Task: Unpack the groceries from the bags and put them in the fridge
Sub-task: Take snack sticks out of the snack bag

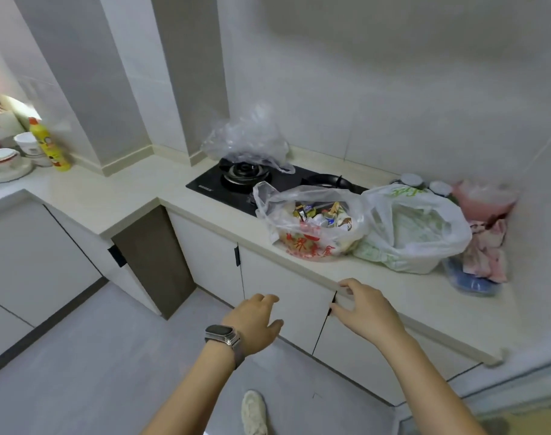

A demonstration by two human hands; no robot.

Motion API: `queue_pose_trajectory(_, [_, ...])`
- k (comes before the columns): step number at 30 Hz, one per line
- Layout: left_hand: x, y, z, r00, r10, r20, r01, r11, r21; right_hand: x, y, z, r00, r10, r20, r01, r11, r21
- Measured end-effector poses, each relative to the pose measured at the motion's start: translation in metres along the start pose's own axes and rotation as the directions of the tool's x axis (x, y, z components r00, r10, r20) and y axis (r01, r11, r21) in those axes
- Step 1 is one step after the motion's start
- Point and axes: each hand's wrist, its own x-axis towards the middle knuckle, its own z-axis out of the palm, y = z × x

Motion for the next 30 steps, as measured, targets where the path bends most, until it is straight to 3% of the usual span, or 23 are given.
queue_pose_trajectory(3, [0.053, 0.000, -0.007, 0.999, 0.037, 0.039, -0.037, 0.999, -0.002, 0.044, 0.005, -0.004, 0.999, 0.048, 0.011, -0.048, 0.999, -0.001])
queue_pose_trajectory(14, [0.198, -0.009, -0.047, 0.996, 0.074, -0.058, -0.079, 0.992, -0.095, 0.176, 0.000, -0.005, 0.994, 0.106, 0.040, -0.110, 0.988, 0.111])
queue_pose_trajectory(25, [0.252, -0.045, -0.051, 1.000, -0.009, 0.006, 0.010, 0.952, -0.307, 0.257, -0.005, -0.001, 0.975, 0.224, -0.012, -0.197, 0.880, 0.432])
queue_pose_trajectory(30, [0.266, -0.058, -0.051, 0.998, -0.063, 0.031, 0.070, 0.889, -0.452, 0.304, -0.008, 0.002, 0.945, 0.311, -0.098, -0.244, 0.873, 0.422])
